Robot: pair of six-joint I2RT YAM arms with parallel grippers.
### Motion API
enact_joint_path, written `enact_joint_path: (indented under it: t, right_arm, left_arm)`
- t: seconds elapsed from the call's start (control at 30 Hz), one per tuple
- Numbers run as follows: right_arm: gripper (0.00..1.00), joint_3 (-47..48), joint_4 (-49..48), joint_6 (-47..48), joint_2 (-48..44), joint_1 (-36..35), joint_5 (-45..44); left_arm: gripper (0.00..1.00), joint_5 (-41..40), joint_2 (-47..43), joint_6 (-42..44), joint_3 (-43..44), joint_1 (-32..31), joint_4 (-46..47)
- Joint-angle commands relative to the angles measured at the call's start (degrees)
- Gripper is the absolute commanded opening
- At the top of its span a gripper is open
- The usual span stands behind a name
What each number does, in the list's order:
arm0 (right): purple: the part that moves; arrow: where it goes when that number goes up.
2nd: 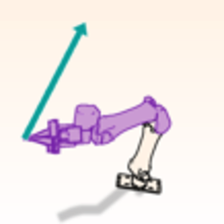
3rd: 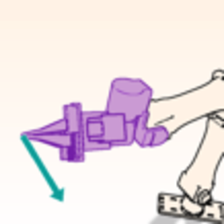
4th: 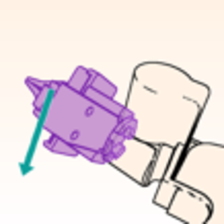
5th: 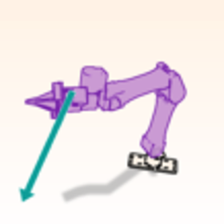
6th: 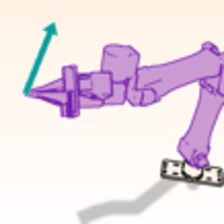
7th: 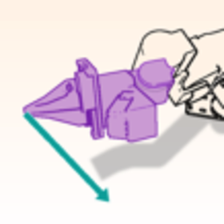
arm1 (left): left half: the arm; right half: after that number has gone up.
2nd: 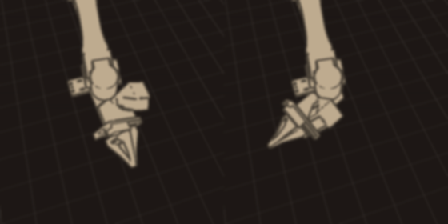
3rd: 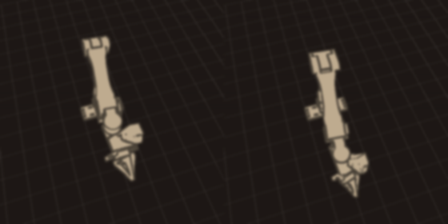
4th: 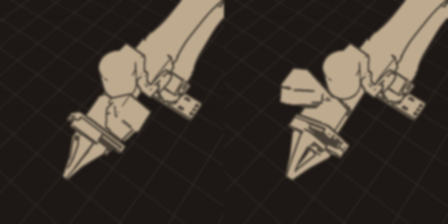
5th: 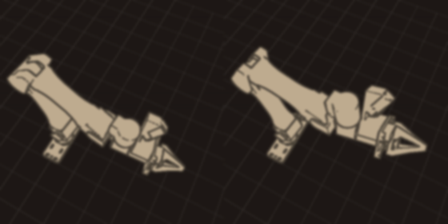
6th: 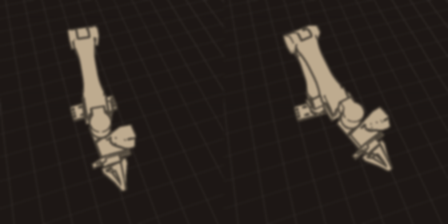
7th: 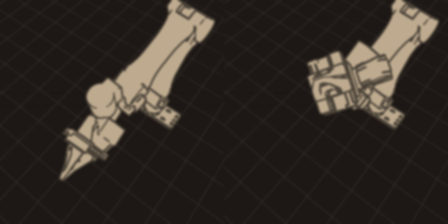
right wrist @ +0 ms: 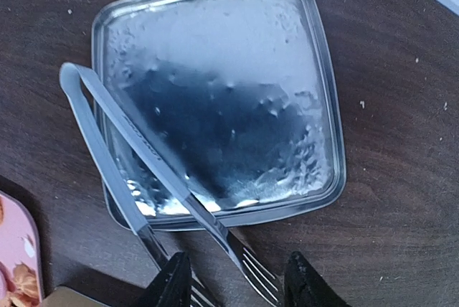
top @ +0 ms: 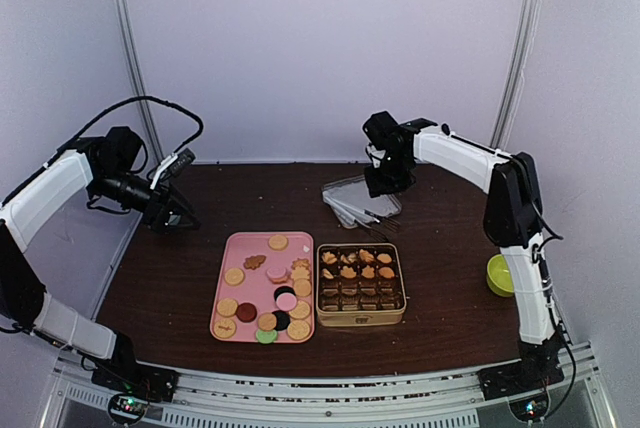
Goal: Pack the cookies
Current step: Pick up the clamp from the center of the board.
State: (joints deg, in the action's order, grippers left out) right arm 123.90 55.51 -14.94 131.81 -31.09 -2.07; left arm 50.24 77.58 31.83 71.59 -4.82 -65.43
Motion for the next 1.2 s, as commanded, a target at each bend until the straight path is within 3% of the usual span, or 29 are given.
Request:
enact_joint_path:
  t: [0.0, 0.4, 0.67, 1.17]
  right_arm:
    - [0.45, -4.9, 0.5, 2.2, -3.2, 0.2, 0.2]
    - [0.50, -14.5, -0.6, 4.6, -6.0, 1.6, 1.0]
    - [0.39, -14.1, -1.1, 6.6, -4.5, 1.6, 2.3]
    - [0.32, -11.0, 1.2, 7.9, -0.4, 1.6, 3.2]
  left_arm:
    - [0.89, -0.5, 0.0, 2.0, -0.1, -0.1, -1.4]
    - [0.88, -0.6, 0.1, 3.7, 0.9, -0.1, -3.6]
    - [0.87, -1.1, 0.1, 3.8, 1.6, -0.1, -4.3]
    - [0.85, -1.6, 0.1, 4.4, 2.6, -0.1, -5.5]
